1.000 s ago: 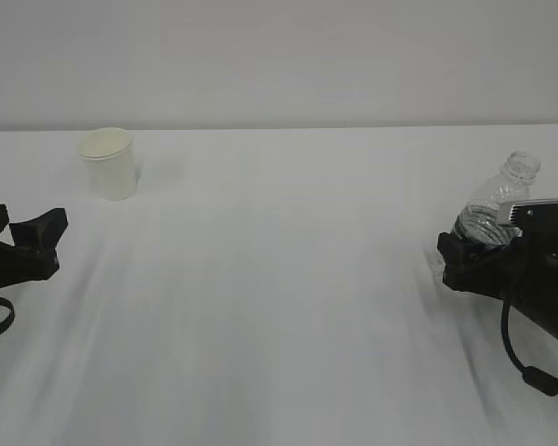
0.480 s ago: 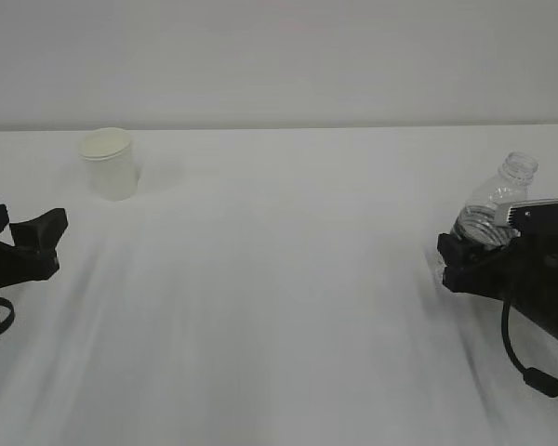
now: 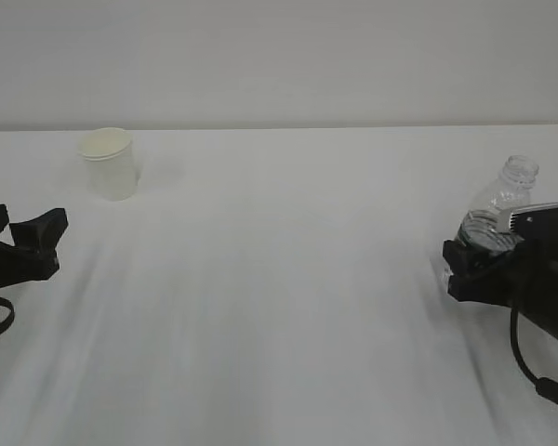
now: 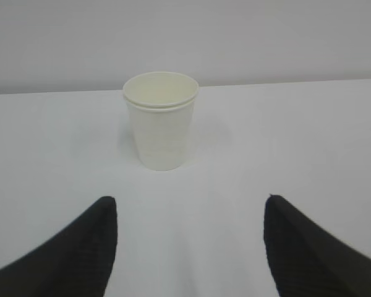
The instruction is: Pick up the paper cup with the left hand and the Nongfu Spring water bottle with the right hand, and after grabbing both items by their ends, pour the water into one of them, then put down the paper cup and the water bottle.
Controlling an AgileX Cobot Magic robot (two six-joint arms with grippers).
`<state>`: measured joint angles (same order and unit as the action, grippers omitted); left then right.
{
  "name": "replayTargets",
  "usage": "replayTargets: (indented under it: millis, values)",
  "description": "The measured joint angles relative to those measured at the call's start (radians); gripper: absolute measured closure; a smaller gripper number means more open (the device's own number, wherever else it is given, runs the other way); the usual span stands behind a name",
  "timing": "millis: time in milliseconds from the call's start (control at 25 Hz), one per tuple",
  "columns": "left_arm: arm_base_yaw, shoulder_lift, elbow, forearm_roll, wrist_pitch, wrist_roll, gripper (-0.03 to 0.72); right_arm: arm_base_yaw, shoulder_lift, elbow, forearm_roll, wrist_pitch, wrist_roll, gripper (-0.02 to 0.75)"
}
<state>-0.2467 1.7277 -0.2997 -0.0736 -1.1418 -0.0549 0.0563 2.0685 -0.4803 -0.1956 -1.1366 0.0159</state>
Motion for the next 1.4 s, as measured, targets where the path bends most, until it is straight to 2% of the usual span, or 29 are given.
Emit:
replayTargets:
  millis: [560,760,1000,1400]
  values:
    - [0.000,0.000,-0.036,0.013,0.000,0.000,0.151,0.000,-0.216,0.171,0.023,0.015,-0.038,0.282]
    - [0.000,0.008,-0.065,-0.046,0.000,0.000,0.142,0.000,-0.238,0.184,0.023,0.015,-0.038,0.282]
    - [0.000,0.104,-0.146,-0.014,-0.002,0.000,0.015,0.000,-0.238,0.184,0.021,0.015,-0.038,0.282]
    - [0.002,0.378,-0.370,-0.005,-0.002,0.000,-0.002,0.000,-0.238,0.184,0.019,0.015,-0.039,0.283]
